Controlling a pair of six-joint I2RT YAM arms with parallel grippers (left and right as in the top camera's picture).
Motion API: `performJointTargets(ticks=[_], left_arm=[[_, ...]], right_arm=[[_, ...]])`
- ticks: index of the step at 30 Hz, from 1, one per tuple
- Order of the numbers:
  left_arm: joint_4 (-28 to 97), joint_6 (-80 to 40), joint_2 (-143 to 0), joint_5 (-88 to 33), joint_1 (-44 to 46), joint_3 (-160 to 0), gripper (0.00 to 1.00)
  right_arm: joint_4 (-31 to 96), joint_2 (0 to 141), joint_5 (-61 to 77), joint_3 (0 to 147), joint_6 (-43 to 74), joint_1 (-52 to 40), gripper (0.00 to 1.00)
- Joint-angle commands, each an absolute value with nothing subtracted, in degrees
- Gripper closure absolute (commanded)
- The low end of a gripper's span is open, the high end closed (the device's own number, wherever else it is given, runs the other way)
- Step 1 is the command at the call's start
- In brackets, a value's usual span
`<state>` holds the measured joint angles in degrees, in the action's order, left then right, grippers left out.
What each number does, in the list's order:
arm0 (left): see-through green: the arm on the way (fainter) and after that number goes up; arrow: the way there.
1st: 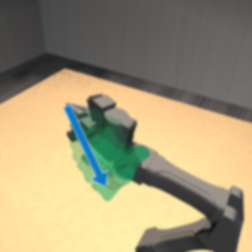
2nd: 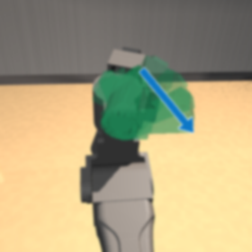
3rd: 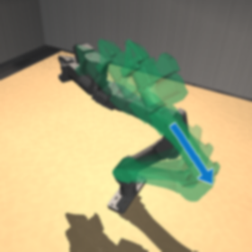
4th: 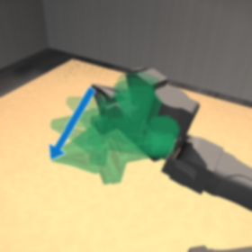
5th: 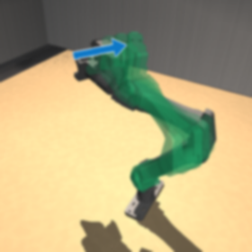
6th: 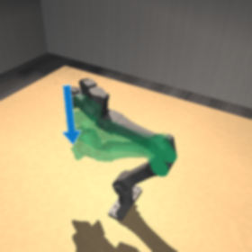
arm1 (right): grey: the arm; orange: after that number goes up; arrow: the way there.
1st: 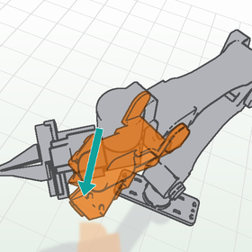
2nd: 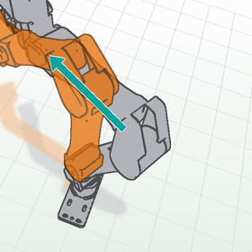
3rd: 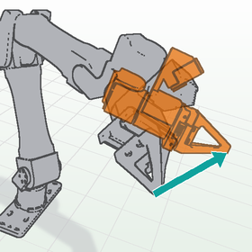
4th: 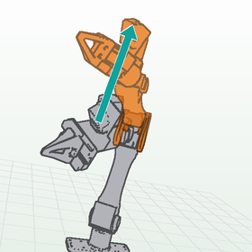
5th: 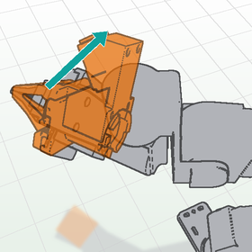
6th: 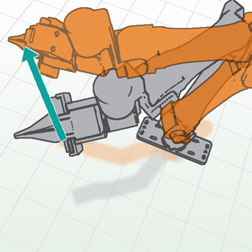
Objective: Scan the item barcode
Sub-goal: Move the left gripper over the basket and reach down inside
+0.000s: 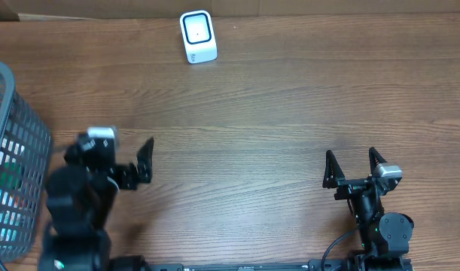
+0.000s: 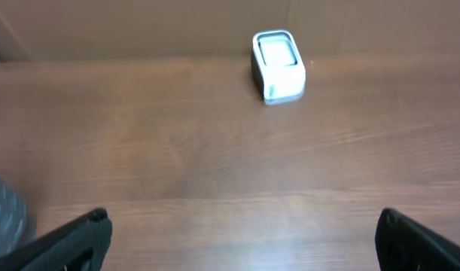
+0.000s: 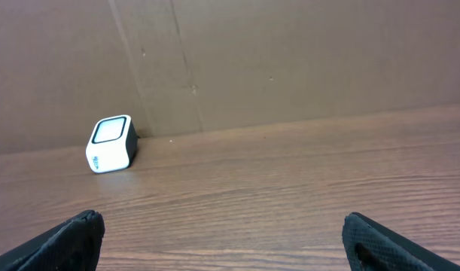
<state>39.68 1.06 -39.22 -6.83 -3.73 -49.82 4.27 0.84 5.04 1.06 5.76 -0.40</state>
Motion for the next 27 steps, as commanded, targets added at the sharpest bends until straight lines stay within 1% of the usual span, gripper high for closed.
performJointTargets(ticks=[1, 4, 7, 10, 13, 17, 19, 24, 27], left_arm=[[47.44, -1.5, -49.19, -7.94, -3.36, -64.58, 0.0], [57.74, -1.52, -58.37, -9.19, -3.36, -77.69, 0.01], [67.24, -1.52, -66.96, -14.06, -3.36, -90.04, 0.01], [71.46, -1.52, -72.49, -16.4, -3.36, -96.9, 0.0], [71.83, -1.5, -75.33, -16.14, -3.36, -98.94, 0.01], [69.25, -1.52, -77.06, -15.53, -3.46, -98.94, 0.0], [69.01, -3.2, -77.78, -14.39, -4.64, -99.5, 0.0], [68.99, -6.33, -78.72, -14.39, -13.32, -102.8, 0.0], [68.88, -11.14, -78.72, -13.34, -22.15, -105.34, 0.0]], right_arm=[[3.97, 0.16, 4.56, 0.38, 5.72, -0.62, 0.0], [3.97, 0.16, 4.56, 0.38, 5.72, -0.62, 0.0], [3.97, 0.16, 4.54, 0.38, 5.72, -0.62, 0.0], [3.97, 0.16, 4.56, 0.38, 5.72, -0.62, 0.0], [3.97, 0.16, 4.56, 0.38, 5.72, -0.62, 0.0], [3.97, 0.16, 4.54, 0.38, 5.72, -0.62, 0.0], [3.97, 0.16, 4.56, 0.38, 5.72, -0.62, 0.0], [3.97, 0.16, 4.56, 0.38, 5.72, -0.62, 0.0], [3.97, 0.16, 4.54, 0.38, 5.72, -0.62, 0.0]])
